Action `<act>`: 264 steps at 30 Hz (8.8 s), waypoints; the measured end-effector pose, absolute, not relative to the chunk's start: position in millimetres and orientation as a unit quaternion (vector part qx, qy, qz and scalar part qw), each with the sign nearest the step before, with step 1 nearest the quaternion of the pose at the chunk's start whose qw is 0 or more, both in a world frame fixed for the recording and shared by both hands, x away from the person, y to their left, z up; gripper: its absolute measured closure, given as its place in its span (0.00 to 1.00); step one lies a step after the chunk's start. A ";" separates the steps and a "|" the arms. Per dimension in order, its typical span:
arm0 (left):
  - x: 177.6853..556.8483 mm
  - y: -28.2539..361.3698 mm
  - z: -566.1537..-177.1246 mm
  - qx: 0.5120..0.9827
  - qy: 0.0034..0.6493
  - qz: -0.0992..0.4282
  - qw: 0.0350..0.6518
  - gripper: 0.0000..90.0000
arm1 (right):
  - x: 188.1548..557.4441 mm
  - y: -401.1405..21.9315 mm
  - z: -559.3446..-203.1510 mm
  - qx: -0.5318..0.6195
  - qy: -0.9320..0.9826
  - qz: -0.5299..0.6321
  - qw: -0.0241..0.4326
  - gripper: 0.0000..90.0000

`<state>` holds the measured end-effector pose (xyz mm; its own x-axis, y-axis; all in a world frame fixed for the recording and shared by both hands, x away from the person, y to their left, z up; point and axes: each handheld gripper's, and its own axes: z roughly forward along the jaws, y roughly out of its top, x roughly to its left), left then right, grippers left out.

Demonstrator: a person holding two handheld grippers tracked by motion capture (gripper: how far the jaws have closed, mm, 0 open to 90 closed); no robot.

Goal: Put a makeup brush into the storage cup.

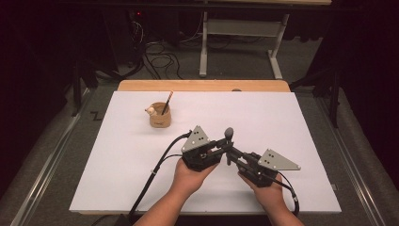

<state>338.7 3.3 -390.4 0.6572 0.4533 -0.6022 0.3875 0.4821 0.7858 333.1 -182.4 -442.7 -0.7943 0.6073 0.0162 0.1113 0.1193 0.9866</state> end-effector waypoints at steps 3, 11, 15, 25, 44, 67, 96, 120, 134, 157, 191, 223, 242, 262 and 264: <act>338.5 3.3 -390.4 0.508 0.412 0.022 0.756 0.87 | 333.1 -182.5 -442.6 0.250 0.720 0.616 0.200 0.89; 337.1 2.5 -390.9 0.510 0.408 0.028 0.757 0.87 | 334.3 -182.4 -443.2 0.251 0.721 0.619 0.186 0.78; 337.1 3.9 -390.9 0.513 0.407 0.037 0.755 0.87 | 335.1 -180.4 -444.6 0.250 0.722 0.619 0.184 0.65; 336.6 9.3 -388.1 0.511 0.406 0.046 0.756 0.87 | 337.2 -180.8 -445.2 0.256 0.726 0.614 0.173 0.50; 337.7 48.7 -394.2 0.496 0.422 0.073 0.756 0.87 | 339.9 -184.7 -450.3 0.268 0.728 0.608 0.168 0.35; 347.5 100.0 -386.1 0.476 0.441 0.129 0.750 0.87 | 343.0 -221.6 -447.5 0.314 0.716 0.589 0.205 0.01; 365.1 159.9 -370.8 0.440 0.467 0.209 0.738 0.87 | 338.4 -270.1 -449.6 0.323 0.718 0.572 0.229 0.00; 414.8 176.2 -359.9 0.403 0.504 0.254 0.720 0.88 | 340.6 -294.3 -456.7 0.340 0.713 0.570 0.226 0.00; 454.5 171.3 -367.9 0.399 0.524 0.269 0.703 0.88 | 340.1 -293.7 -459.9 0.338 0.715 0.571 0.219 0.00; 483.2 159.3 -384.6 0.407 0.531 0.281 0.688 0.88 | 339.9 -291.1 -462.1 0.335 0.718 0.570 0.215 0.00; 491.3 152.2 -416.0 0.417 0.553 0.269 0.670 0.87 | 339.1 -290.8 -464.4 0.340 0.720 0.567 0.211 0.00; 469.3 168.4 -397.9 0.405 0.574 0.262 0.662 0.12 | 338.9 -288.5 -464.6 0.337 0.723 0.564 0.214 0.00; 397.5 186.7 -410.0 0.427 0.562 0.241 0.666 0.01 | 339.4 -283.7 -464.4 0.335 0.727 0.559 0.218 0.00; 319.2 164.9 -442.4 0.445 0.540 0.204 0.685 0.01 | 338.2 -284.2 -465.1 0.335 0.728 0.558 0.218 0.00; 307.6 158.1 -453.0 0.453 0.531 0.204 0.687 0.01 | 337.8 -283.8 -465.5 0.334 0.729 0.557 0.217 0.00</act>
